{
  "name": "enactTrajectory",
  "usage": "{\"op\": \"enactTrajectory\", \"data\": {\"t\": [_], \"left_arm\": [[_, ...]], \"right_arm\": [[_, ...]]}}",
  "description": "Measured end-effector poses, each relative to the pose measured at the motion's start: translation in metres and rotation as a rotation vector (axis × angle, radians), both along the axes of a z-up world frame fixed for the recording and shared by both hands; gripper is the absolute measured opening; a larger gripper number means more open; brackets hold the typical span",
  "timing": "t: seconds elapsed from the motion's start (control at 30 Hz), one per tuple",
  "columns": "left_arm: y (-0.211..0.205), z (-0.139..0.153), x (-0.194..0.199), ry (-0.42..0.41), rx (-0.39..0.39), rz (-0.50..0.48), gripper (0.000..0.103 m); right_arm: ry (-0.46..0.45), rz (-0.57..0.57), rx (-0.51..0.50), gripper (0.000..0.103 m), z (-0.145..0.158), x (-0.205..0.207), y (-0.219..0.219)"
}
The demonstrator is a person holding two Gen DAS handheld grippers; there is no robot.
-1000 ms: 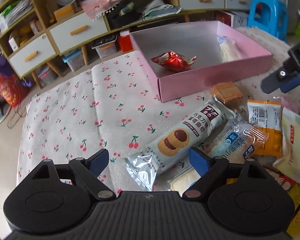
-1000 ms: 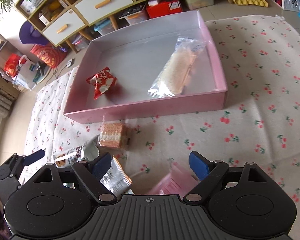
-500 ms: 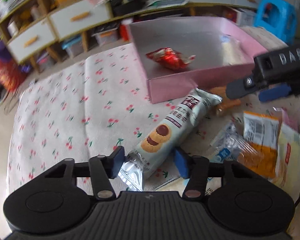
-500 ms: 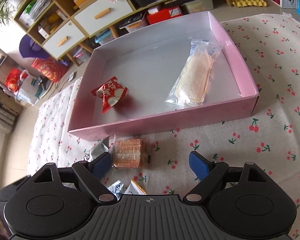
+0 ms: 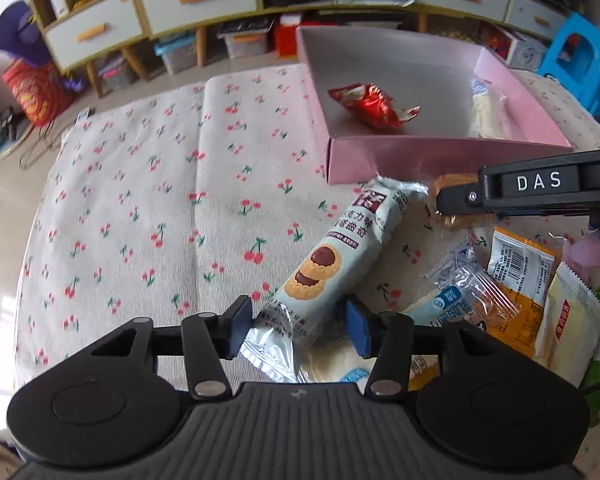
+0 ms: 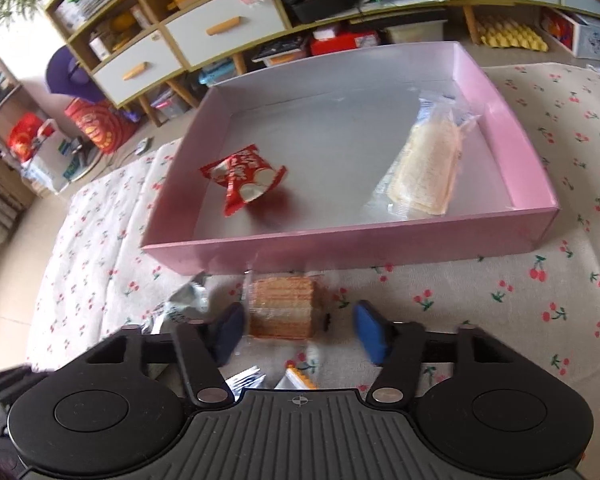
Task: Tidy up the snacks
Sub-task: 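Grasp the wafer square with the right gripper while the left approaches the cookie packet, then grasp the cookie stick packet with the left gripper while the right carries the wafer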
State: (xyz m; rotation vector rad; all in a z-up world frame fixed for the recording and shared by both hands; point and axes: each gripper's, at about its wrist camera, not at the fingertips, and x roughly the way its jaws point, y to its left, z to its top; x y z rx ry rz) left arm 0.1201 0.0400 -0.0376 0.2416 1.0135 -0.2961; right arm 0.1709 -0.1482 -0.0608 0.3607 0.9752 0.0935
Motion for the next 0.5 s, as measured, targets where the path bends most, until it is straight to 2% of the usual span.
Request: {"op": "enactTrajectory", "data": {"t": [0.03, 0.07, 0.2, 0.33, 0.5], "left_arm": [[-0.001, -0.001, 0.000, -0.017, 0.002, -0.015, 0.051], [-0.002, -0.003, 0.001, -0.030, 0.006, -0.031, 0.052], [-0.005, -0.010, 0.005, -0.058, -0.017, -0.069, 0.055], [-0.008, -0.010, 0.007, -0.077, -0.044, -0.088, 0.054], [-0.014, -0.011, 0.007, -0.089, -0.056, -0.100, 0.054]], "right_arm": [[0.001, 0.005, 0.015, 0.041, 0.001, 0.000, -0.001], [0.006, 0.004, 0.018, 0.040, 0.001, 0.000, -0.001], [0.028, -0.014, 0.021, 0.039, 0.003, -0.003, -0.009], [0.084, -0.055, 0.039, 0.039, 0.002, -0.005, -0.026], [0.111, -0.091, 0.034, 0.039, 0.002, -0.009, -0.047]]}}
